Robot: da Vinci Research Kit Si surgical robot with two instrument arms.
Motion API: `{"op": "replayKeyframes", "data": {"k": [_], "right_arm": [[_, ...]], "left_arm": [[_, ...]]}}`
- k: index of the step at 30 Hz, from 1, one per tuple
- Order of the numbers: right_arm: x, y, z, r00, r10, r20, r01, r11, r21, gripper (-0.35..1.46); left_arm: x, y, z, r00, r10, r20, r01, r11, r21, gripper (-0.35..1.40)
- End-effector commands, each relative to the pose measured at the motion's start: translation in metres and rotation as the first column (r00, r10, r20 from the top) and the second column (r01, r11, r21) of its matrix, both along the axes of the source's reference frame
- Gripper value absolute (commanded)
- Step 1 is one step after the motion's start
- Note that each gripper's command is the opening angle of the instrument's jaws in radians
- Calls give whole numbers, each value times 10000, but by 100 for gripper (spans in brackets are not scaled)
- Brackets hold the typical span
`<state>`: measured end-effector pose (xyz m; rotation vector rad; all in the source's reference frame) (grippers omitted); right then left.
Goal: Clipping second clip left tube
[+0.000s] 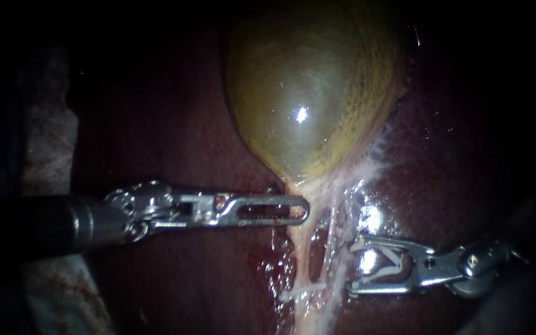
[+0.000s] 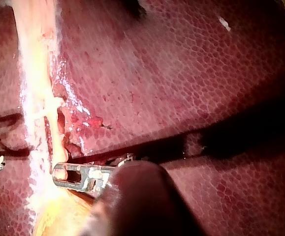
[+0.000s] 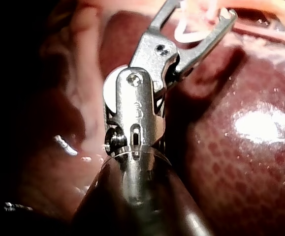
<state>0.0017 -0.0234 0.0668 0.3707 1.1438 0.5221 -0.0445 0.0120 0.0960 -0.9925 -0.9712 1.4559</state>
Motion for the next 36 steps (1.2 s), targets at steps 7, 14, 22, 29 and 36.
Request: {"op": "replayKeyframes", "data": {"k": [7,14,22,29,36], "right_arm": [[1,0,-1,10000,-3,-4,3,10000,-1,54],[4,-1,-2,10000,14,6,-14,10000,-1,54],[17,-5,-5,10000,70,2,-70,9999,128,55],[27,-7,-6,9980,630,97,-638,9874,1446,55],[42,-8,-5,9930,1154,255,-1180,9578,2622,55]], "left_arm": [[0,0,0,10000,-4,-4,4,10000,1,-35],[3,1,-3,10000,17,9,-17,10000,16,-35],[15,2,-6,10000,79,47,-80,10000,37,-35],[26,2,-10,9999,137,82,-138,9999,57,-35],[33,2,-20,9998,147,99,-149,9998,166,-35]]}}
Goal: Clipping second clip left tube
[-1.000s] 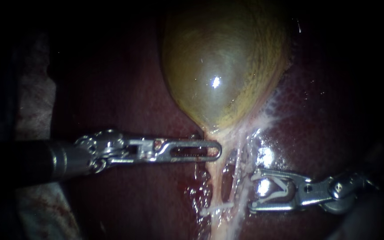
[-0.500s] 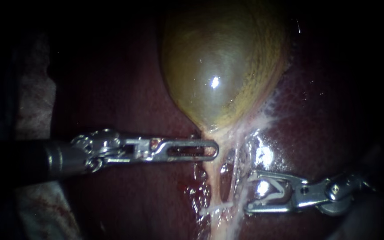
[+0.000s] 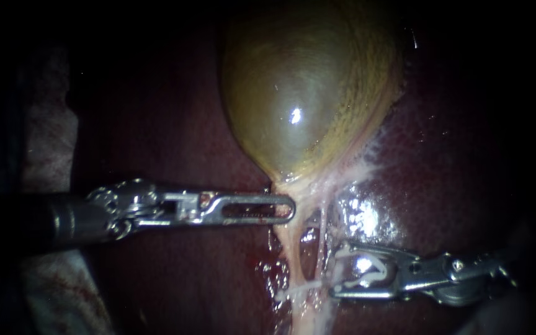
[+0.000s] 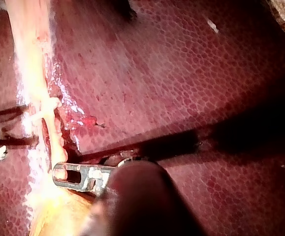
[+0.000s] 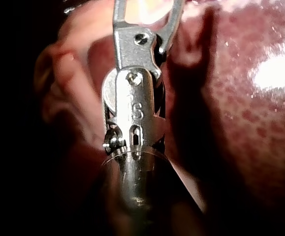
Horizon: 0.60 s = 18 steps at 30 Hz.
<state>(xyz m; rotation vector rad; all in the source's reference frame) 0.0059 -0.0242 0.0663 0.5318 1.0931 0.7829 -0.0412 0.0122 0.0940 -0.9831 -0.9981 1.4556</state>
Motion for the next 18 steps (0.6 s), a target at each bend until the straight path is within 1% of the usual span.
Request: {"op": "replayKeyframes", "data": {"k": [1,12,13,18], "right_arm": [[3,0,1,10000,61,10,-61,9999,110,55],[18,1,6,9993,363,69,-367,9972,648,54],[19,1,8,9992,391,73,-395,9968,698,53],[25,-2,20,9984,553,87,-559,9938,966,53]], "left_arm": [[1,0,-1,10000,-6,5,6,10000,15,-35],[4,-5,-10,9998,183,-73,-182,9998,82,-35],[4,-5,-11,9998,186,-57,-185,9997,150,-35],[3,-5,-15,9998,203,-79,-202,9996,178,-35]]}}
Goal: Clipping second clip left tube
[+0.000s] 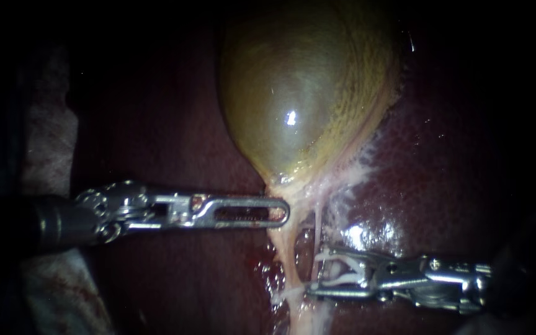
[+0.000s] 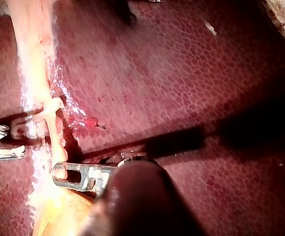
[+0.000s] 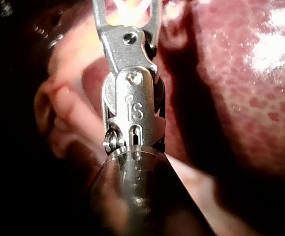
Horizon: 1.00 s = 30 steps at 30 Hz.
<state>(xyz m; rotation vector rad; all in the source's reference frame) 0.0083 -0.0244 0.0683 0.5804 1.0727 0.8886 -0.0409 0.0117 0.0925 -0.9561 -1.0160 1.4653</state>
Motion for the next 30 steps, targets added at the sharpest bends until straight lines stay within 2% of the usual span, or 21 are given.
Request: {"op": "replayKeyframes", "data": {"k": [1,8,21,30], "right_arm": [[1,-1,3,10000,22,-3,-22,10000,56,53],[6,-11,28,9997,231,-24,-230,9991,352,51],[14,-16,45,9998,134,-175,-126,9990,434,50],[26,-25,59,9995,62,-319,-44,9984,563,47]], "left_arm": [[0,0,-1,10000,-10,2,10,10000,11,-35],[0,0,-3,10000,14,22,-14,10000,28,-35],[-1,1,-6,10000,10,21,-10,10000,48,-35],[-1,1,-7,10000,6,18,-6,10000,55,-35]]}}
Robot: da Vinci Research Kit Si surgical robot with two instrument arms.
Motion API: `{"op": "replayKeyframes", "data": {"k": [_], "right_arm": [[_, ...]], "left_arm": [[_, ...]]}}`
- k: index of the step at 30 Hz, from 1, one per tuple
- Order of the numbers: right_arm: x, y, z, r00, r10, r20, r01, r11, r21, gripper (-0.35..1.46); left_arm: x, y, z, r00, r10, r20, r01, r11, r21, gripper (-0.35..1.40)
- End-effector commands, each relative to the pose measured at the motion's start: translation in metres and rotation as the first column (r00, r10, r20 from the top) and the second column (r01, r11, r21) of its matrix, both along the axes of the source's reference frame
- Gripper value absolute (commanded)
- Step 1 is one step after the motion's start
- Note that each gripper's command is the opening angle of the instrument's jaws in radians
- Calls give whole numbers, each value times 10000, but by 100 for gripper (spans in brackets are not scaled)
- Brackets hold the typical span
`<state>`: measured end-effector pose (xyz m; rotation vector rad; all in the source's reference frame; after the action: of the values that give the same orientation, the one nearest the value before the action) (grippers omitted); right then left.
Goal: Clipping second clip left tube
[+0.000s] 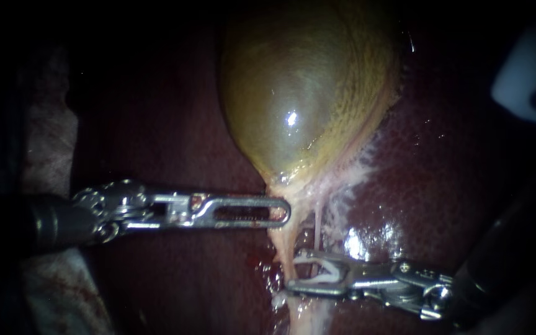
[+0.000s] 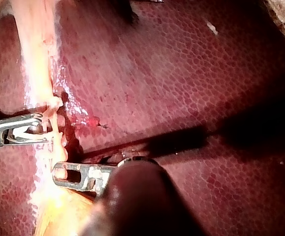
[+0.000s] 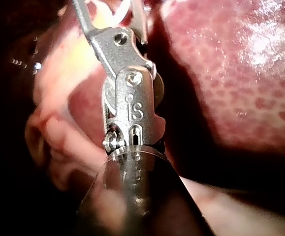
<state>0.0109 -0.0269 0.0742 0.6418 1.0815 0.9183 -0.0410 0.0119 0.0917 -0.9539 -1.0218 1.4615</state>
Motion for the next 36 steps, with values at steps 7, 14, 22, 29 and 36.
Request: {"op": "replayKeyframes", "data": {"k": [7,14,22,29,36], "right_arm": [[7,-4,11,10000,-17,-58,17,10000,48,46],[7,-6,18,9999,-28,-128,29,10000,76,44],[13,-12,28,9996,-204,-206,205,9998,52,41],[21,-16,33,9978,-515,-428,516,9987,15,27],[21,-15,34,9977,-521,-432,522,9986,15,9]], "left_arm": [[-1,-1,0,10000,-5,-8,5,10000,1,-35],[-1,-1,-1,10000,-5,-8,5,10000,2,-35],[-2,-1,-1,10000,14,9,-14,10000,14,-35],[-2,-1,-1,10000,13,8,-13,10000,14,-35],[-2,-1,-1,10000,11,7,-11,10000,14,-35]]}}
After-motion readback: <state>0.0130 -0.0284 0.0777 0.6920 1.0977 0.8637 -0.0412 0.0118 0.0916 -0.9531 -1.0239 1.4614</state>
